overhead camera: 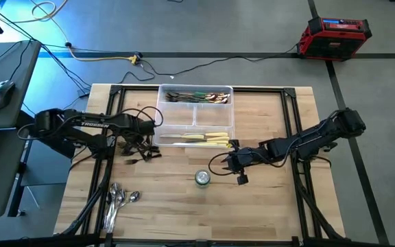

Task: Sort silverware
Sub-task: Put the black fork into the silverware tray

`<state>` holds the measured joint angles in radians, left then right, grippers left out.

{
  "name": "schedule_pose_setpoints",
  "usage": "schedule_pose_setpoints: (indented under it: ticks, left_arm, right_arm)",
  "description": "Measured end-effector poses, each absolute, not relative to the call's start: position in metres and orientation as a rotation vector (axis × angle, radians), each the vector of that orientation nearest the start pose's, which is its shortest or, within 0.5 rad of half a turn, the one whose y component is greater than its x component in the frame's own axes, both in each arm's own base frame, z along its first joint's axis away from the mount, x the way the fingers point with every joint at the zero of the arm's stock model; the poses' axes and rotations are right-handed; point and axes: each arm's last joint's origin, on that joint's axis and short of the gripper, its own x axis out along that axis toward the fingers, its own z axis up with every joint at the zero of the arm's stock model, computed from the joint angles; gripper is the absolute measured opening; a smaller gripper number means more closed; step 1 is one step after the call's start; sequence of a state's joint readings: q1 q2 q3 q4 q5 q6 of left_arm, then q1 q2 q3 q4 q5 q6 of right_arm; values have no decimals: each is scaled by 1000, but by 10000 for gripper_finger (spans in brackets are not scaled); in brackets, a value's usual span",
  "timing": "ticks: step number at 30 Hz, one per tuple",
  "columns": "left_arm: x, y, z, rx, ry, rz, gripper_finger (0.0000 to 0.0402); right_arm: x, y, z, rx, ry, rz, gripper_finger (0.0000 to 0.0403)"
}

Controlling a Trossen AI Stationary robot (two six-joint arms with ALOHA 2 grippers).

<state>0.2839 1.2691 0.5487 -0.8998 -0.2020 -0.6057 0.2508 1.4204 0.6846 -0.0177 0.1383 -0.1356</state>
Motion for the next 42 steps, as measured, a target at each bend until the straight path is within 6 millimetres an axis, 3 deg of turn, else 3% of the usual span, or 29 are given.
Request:
schedule_pose_setpoints:
  ticks: [9, 15, 18, 24, 31, 35, 39, 42]
  left_arm:
    - [150, 59, 141, -566, 1462, 850, 95]
    - [149, 64, 141, -554, 1467, 836, 12]
    - [149, 64, 142, -549, 1473, 832, 6]
    - [161, 71, 181, -482, 1491, 902, 2]
    - [192, 89, 263, -261, 1271, 933, 0]
    - [220, 106, 300, -59, 1120, 826, 0]
    - [263, 128, 311, 121, 1057, 676, 0]
    - [297, 147, 298, 278, 1137, 558, 0]
  right_arm:
    - [265, 64, 179, -275, 733, 157, 103]
    - [265, 64, 179, -275, 732, 157, 103]
    - [265, 64, 179, -275, 733, 157, 103]
    - [265, 64, 179, -278, 732, 158, 103]
    - [265, 63, 179, -281, 732, 146, 103]
    - [266, 63, 179, -291, 727, 150, 103]
    - [267, 63, 180, -302, 706, 154, 103]
    - [267, 63, 181, -301, 702, 153, 103]
